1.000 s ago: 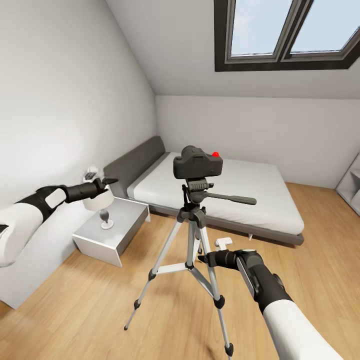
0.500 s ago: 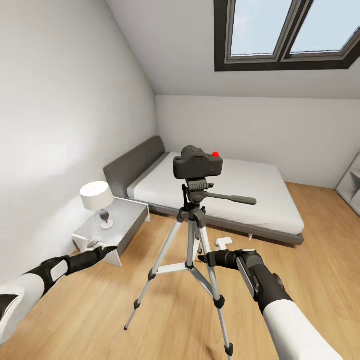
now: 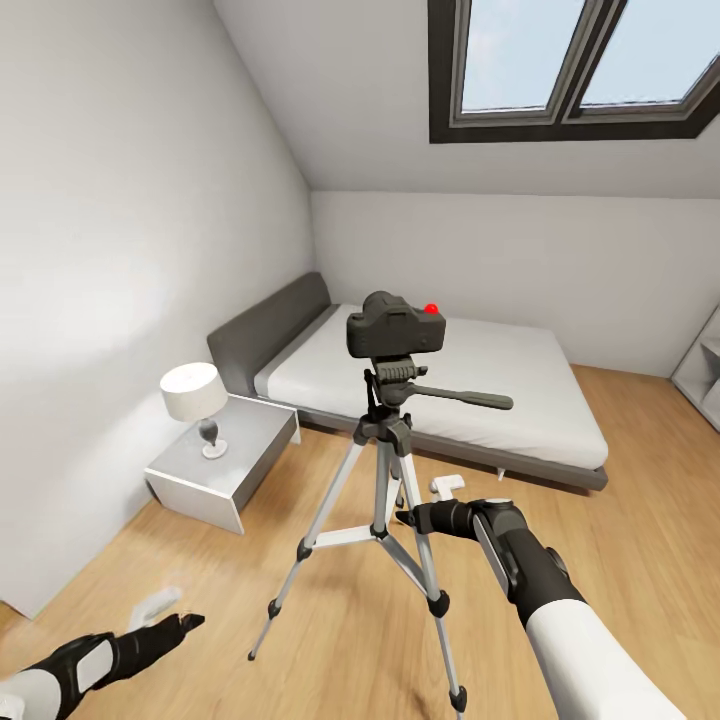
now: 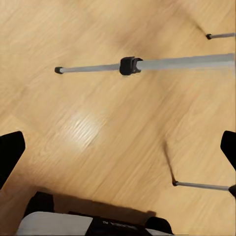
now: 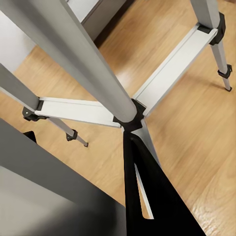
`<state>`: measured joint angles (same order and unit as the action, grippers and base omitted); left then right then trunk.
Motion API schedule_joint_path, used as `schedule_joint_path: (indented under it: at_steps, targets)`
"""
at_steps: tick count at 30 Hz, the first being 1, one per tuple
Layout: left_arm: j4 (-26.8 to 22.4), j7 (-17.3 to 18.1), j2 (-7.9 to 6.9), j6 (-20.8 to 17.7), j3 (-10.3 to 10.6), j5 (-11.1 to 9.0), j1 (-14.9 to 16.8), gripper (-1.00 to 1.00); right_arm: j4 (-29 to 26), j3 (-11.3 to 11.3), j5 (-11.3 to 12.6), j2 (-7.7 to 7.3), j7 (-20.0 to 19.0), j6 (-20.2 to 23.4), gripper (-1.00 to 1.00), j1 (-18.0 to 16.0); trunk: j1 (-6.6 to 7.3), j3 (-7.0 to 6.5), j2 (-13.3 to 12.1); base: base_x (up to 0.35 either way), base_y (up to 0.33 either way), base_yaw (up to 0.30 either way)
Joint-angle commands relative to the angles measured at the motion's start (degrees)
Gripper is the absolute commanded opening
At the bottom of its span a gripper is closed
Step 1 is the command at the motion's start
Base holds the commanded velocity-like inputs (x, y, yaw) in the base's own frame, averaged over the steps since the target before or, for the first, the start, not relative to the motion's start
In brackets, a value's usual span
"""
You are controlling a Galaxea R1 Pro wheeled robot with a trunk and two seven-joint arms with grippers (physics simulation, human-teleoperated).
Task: Attach the digital camera to the camera tripod in the bedroom.
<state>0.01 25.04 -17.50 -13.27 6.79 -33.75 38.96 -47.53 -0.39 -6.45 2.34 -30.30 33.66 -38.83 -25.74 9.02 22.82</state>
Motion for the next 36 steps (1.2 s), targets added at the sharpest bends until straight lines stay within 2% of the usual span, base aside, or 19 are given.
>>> schedule_joint_path:
  at_steps: [1,4,5,6,7,8,9,10,11,15,22,36]
  targets:
    - [-0.01,-0.42,0.28,-0.16,0.33,-0.85,-0.4,1.0,1.12,0.04,-1.75,0.03,-0.45,-0.09,-1.0,0.0,-0.05,0.12,0.1,0.0,0.0,0.0]
    - [-0.01,-3.53,1.95,0.08,0.33,-1.13,-1.62,1.0,1.12,0.04,-1.74,0.03,-0.46,-0.09,-1.0,0.0,-0.05,0.12,0.1,0.0,0.0,0.0]
    - [-0.01,-7.23,3.54,0.14,0.33,-1.17,-2.59,1.0,1.12,0.04,-1.73,0.02,-0.46,-0.05,-1.0,-0.01,-0.05,0.12,0.1,0.0,0.0,0.0]
    - [-0.01,-9.62,4.42,0.17,0.35,-1.16,-3.2,1.0,1.12,0.04,-1.73,0.02,-0.46,-0.04,-1.0,-0.01,-0.05,0.12,0.1,0.0,0.0,0.0]
    - [-0.01,-15.42,6.13,0.3,0.37,-1.12,-4.62,1.0,1.12,0.04,-1.73,-0.01,-0.48,-0.03,-1.0,-0.01,-0.05,0.12,0.1,0.0,0.0,0.0]
    - [-0.03,-18.67,6.93,0.41,0.38,-1.09,-5.4,1.0,1.12,0.04,-1.73,-0.02,-0.49,-0.02,-1.0,-0.01,-0.05,0.12,0.1,0.0,0.0,0.0]
    - [-0.04,-25.16,8.31,0.63,0.39,-1.05,-6.97,1.0,1.12,0.04,-1.73,-0.03,-0.51,-0.01,-1.0,-0.01,-0.05,0.12,0.1,0.0,0.0,0.0]
    - [-0.05,-28.21,8.85,0.73,0.4,-1.03,-7.73,1.0,1.12,0.04,-1.73,-0.04,-0.52,0.01,-1.0,-0.01,-0.05,0.12,0.1,0.0,0.0,0.0]
    - [-0.07,-33.24,9.62,0.94,0.4,-1.11,-9.08,1.0,1.12,0.04,-1.73,-0.04,-0.53,0.04,-1.0,-0.01,-0.05,0.12,0.1,0.0,0.0,0.0]
    - [-0.03,-39.37,10.43,1.19,0.39,-1.43,-11.89,1.0,1.12,0.04,-1.73,-0.05,-0.54,0.07,-1.0,-0.01,-0.05,0.12,0.1,0.0,0.0,0.0]
    - [-0.03,-41.81,11.06,1.64,0.4,-1.57,-15.06,1.0,1.12,0.04,-1.82,-0.06,-0.54,0.04,-1.0,-0.01,-0.05,0.12,0.1,0.0,0.0,0.0]
    - [-0.01,-42.29,12.81,3.44,0.33,-1.83,-16.64,1.0,1.04,0.04,-2.04,-0.05,-0.27,-0.16,-1.0,-0.01,-0.05,0.12,0.1,0.0,0.0,0.0]
